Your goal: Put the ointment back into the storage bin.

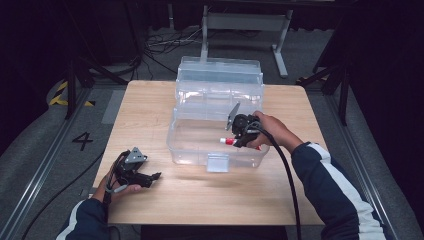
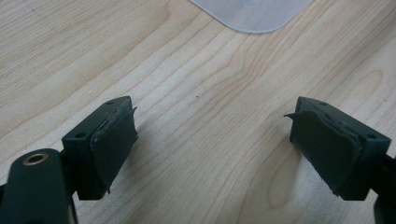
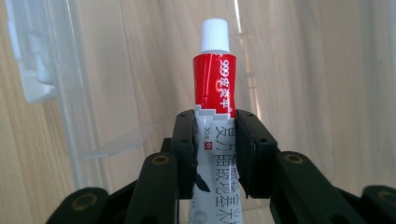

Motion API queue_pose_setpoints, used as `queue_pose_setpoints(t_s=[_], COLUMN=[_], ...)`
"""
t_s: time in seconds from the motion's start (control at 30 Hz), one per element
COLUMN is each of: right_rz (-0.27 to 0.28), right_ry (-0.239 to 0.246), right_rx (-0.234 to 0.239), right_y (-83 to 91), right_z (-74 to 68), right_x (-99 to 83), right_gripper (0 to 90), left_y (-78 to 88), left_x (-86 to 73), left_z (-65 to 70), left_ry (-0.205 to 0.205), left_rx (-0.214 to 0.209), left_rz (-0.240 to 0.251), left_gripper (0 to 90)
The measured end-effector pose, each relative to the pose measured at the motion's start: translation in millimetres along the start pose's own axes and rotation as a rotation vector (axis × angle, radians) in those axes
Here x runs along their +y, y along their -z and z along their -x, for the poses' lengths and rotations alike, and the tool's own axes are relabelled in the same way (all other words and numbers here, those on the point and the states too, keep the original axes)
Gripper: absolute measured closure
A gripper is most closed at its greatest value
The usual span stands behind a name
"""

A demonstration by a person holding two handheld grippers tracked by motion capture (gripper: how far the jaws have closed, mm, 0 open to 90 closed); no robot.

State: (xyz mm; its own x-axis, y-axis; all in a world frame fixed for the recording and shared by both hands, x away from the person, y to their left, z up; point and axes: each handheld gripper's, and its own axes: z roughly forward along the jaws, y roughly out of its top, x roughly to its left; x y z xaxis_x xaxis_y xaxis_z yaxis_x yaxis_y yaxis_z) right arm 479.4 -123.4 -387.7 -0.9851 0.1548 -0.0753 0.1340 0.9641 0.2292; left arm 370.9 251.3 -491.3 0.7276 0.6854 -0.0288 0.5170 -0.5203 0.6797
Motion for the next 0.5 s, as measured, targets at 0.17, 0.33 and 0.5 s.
queue_pose_setpoints(t_s=[0.17,0.33,0.5], right_rz=[-0.008,-0.016,-0.023], right_ry=[-0.004,-0.003,-0.007], right_rx=[0.016,0.038,0.050], right_y=[-3.4,-5.3,-9.0], right_z=[0.5,-0.8,-1.1], right_x=[-1.0,-3.3,-5.0], right_gripper=[71.1,71.1,70.9], left_y=[0.0,0.0,0.0], left_x=[0.0,0.0,0.0], left_z=[0.0,0.0,0.1], left_ry=[0.000,0.000,-0.001], left_rx=[0.000,0.001,0.002], left_rz=[0.000,0.000,0.000], left_gripper=[14.6,14.6,14.6])
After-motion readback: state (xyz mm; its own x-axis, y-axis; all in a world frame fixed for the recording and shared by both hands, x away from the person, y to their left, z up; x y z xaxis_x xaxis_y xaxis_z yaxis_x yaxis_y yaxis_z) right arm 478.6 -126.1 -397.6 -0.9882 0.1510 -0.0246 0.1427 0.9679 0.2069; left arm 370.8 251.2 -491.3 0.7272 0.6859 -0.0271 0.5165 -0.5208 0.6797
